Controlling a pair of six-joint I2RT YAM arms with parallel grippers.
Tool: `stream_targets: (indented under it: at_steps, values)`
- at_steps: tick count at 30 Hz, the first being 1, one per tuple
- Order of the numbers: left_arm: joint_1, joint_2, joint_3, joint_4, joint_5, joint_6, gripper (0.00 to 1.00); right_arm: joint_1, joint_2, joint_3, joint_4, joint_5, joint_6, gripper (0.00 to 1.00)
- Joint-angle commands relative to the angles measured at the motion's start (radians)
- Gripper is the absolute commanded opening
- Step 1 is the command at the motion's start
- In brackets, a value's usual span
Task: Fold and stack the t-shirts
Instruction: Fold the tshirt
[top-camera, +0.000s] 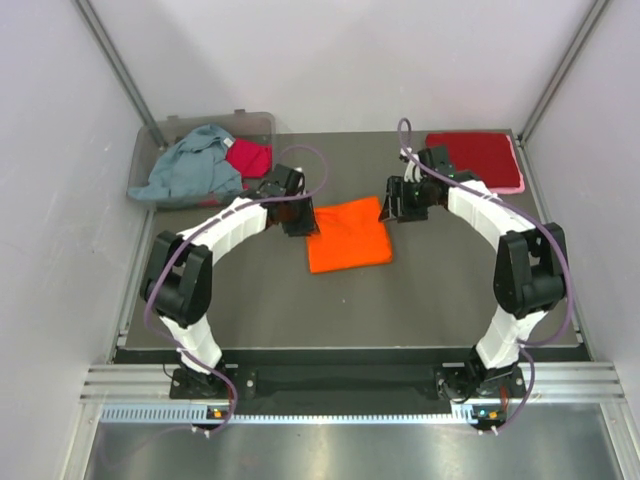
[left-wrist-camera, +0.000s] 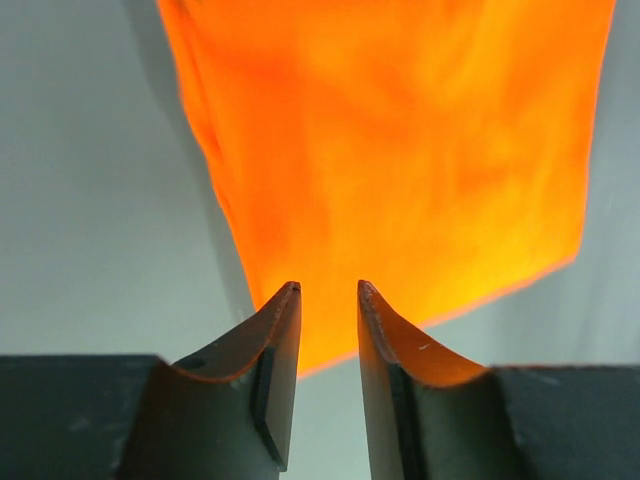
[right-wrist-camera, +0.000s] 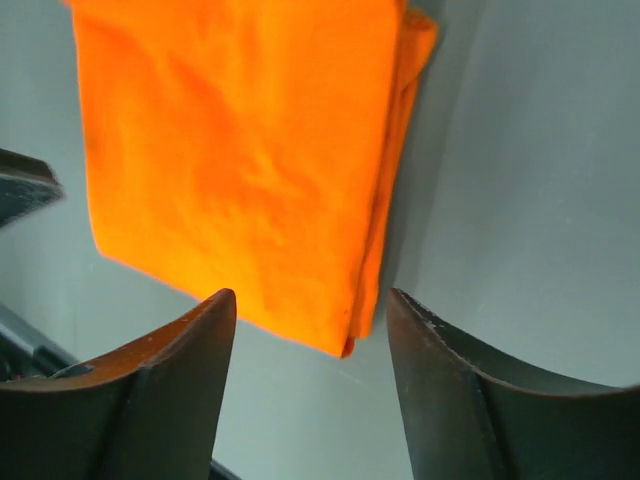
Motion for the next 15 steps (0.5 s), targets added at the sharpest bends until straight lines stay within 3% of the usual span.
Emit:
stream_targets:
  at_steps: [1,10,15]
  values:
    - [-0.009,-0.053,-0.087,0.064,0.044,-0.006,0.35,-0.015,-0.048,-0.01,-0.046,-0.069,-0.087,0.63]
    - [-0.023,-0.067,-0.282,0.156,0.044,-0.03,0.32,-0.012,0.041,-0.118,0.027,-0.161,-0.122,0.61]
    - [-0.023,-0.067,-0.317,0.15,0.029,-0.03,0.31,-0.014,0.044,-0.163,0.059,-0.131,-0.139,0.56]
